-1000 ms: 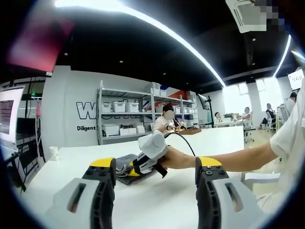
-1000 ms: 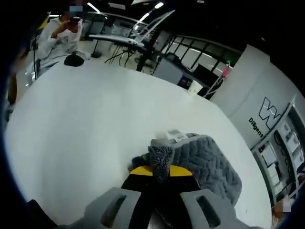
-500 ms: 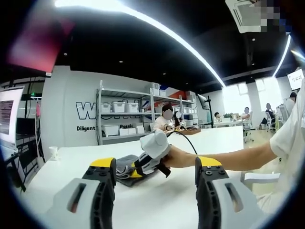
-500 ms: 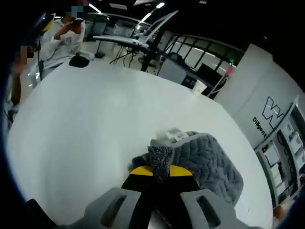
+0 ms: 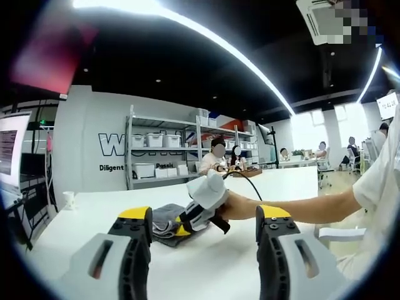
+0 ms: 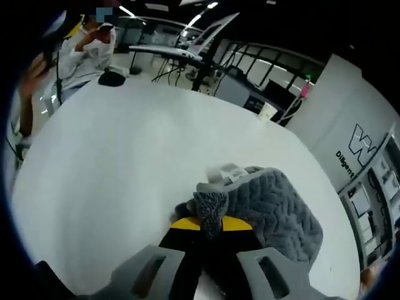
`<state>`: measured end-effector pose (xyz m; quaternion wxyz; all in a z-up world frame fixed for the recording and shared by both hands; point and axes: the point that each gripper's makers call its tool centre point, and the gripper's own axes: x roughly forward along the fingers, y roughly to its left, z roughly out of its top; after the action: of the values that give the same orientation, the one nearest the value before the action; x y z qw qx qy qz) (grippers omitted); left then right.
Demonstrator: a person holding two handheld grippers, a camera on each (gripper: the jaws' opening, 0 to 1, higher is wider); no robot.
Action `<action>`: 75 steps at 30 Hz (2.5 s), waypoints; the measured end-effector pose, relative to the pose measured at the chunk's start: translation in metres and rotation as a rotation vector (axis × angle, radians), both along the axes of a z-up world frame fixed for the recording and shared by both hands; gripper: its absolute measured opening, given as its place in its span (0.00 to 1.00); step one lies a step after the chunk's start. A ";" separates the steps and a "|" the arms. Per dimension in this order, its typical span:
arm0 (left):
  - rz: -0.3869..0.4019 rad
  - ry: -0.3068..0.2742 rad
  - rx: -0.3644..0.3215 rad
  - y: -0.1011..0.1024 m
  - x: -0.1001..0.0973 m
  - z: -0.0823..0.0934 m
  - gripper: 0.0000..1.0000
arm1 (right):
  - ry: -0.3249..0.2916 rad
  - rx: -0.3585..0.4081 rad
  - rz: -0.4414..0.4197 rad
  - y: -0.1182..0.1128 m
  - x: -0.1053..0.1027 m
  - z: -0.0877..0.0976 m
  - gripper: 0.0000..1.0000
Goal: Open the folded towel by lifting each exposed corner and separating the folded layers until the towel lies flat within the target outline without major curled edges
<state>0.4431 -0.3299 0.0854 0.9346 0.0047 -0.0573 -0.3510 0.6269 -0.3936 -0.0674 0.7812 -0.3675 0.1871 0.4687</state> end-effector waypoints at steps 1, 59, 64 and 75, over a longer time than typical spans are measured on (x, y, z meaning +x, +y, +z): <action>0.000 0.000 0.000 0.000 0.000 0.000 0.67 | -0.001 -0.002 -0.001 0.001 0.000 -0.001 0.01; -0.021 0.006 0.018 -0.008 -0.003 -0.004 0.67 | -0.005 -0.124 -0.020 -0.008 -0.073 -0.009 0.01; -0.019 0.002 0.019 -0.007 -0.003 -0.002 0.67 | 0.002 -0.135 -0.042 -0.009 -0.082 -0.008 0.01; -0.032 -0.024 0.008 -0.008 -0.006 0.002 0.73 | 0.071 -0.073 -0.099 -0.010 -0.104 -0.007 0.01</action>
<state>0.4372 -0.3380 0.0878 0.9281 0.0119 -0.0673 -0.3660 0.5233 -0.4035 -0.0748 0.7824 -0.3692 0.2495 0.4350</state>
